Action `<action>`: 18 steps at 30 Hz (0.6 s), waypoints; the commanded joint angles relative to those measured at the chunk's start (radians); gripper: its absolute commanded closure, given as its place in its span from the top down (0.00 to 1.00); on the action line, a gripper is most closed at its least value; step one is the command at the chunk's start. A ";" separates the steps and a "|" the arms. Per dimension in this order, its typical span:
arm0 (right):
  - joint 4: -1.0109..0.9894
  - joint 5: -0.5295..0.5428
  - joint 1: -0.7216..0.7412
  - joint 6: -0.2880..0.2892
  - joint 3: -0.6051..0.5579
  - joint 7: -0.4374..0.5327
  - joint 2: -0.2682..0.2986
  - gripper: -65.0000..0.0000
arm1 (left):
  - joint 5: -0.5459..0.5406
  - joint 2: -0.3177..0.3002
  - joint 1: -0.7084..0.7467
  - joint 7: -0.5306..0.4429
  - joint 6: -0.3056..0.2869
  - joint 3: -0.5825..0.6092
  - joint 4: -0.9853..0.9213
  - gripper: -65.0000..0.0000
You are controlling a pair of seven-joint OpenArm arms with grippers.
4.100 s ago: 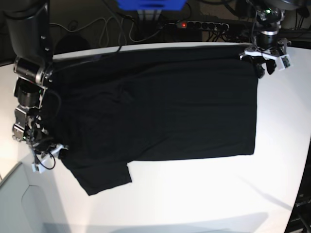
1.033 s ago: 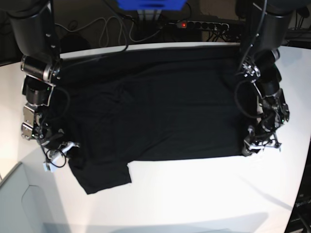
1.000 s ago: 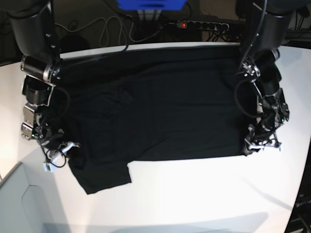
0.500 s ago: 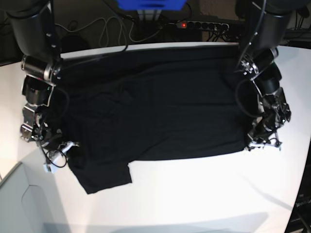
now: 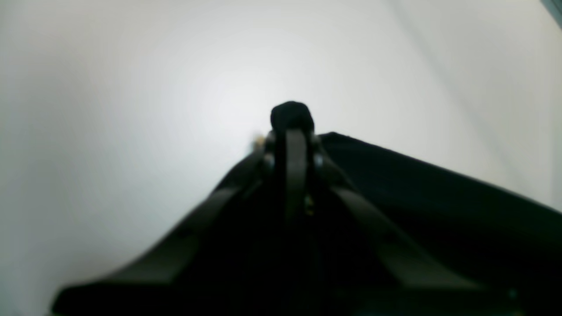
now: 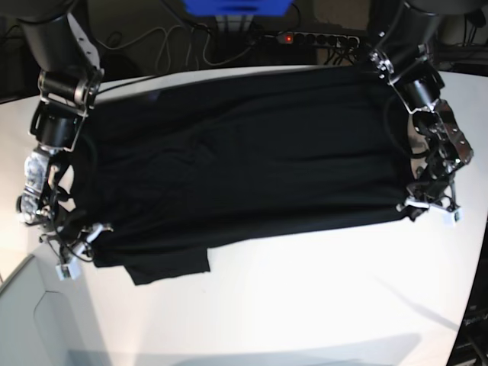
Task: Fold the T-shirt properly
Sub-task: 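Lift the hem with both grippers and fold it toward the collar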
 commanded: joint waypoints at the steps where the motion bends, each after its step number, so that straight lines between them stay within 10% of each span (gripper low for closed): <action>1: 0.050 0.010 0.013 0.010 0.005 0.016 0.019 0.00 | -0.009 -0.022 -0.002 -0.028 -0.002 -0.003 0.043 0.00; 18: 0.427 0.010 -0.326 0.012 0.189 0.011 0.009 0.00 | -0.007 0.063 0.383 -0.039 -0.002 -0.011 0.586 0.00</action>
